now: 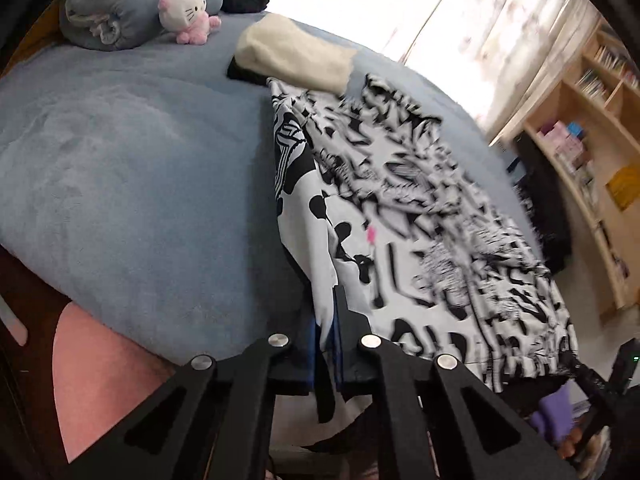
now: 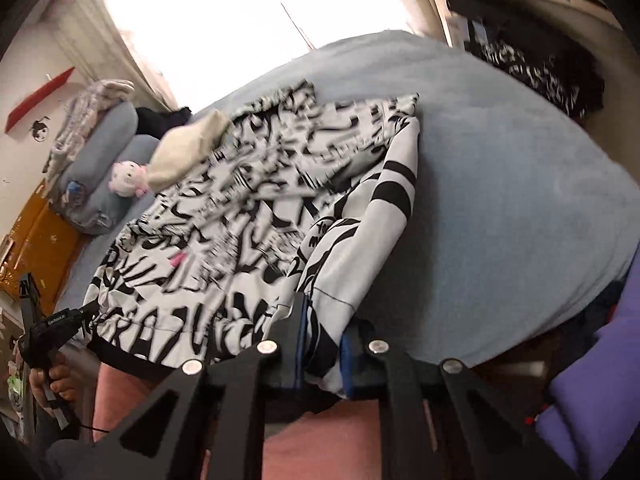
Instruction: Fold large clothes
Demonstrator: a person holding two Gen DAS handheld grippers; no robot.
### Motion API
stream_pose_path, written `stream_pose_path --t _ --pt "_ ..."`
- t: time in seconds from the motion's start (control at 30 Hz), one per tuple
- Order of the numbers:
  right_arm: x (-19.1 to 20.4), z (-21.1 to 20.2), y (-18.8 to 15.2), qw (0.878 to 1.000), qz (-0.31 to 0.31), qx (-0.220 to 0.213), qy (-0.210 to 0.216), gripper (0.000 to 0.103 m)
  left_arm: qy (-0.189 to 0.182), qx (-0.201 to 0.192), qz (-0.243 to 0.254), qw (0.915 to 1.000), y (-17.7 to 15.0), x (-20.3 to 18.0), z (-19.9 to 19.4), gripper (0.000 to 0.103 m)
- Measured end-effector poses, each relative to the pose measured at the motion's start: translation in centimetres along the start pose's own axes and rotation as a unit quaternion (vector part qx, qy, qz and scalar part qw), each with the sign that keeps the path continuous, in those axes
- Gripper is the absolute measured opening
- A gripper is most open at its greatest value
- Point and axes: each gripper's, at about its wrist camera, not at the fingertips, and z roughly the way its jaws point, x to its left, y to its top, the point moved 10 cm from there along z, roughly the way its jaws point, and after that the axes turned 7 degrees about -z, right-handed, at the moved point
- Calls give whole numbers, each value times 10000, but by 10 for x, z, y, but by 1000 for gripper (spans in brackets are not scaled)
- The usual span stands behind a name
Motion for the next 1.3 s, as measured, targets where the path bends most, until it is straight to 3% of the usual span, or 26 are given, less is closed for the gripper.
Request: stream_pose_path --t 0.33,0.53,0.73,0.97,1.17,1.23,1.27,1.3 --pt "20 -48 33 9981 6 -469 410 12 -609 -3 -222 9979 17 -10 -46 2" --pt "10 -35 73 9932 541 -737 719 12 -765 61 -501 9958 46 -10 -31 2" --pt "7 -13 133 9877 824 -995 882 12 -845 -161 -834 9928 108 -21 -10 2" --pt "-10 41 218 9837 1155 -1051 896 13 -617 -219 -1118 9916 195 -40 47 2" --pt "-34 119 268 9853 1371 -766 679 15 -563 -98 -1104 9922 244 -54 118 6" --pt "-45 149 277 9850 1478 -647 613 21 -537 -2 -1136 9921 253 -54 143 15" --pt "-49 163 279 9846 1548 -525 616 25 -491 46 -1169 9919 260 -53 159 24" --pt "-53 181 281 9839 1618 -370 668 37 -456 68 -1190 9918 264 -50 171 30"
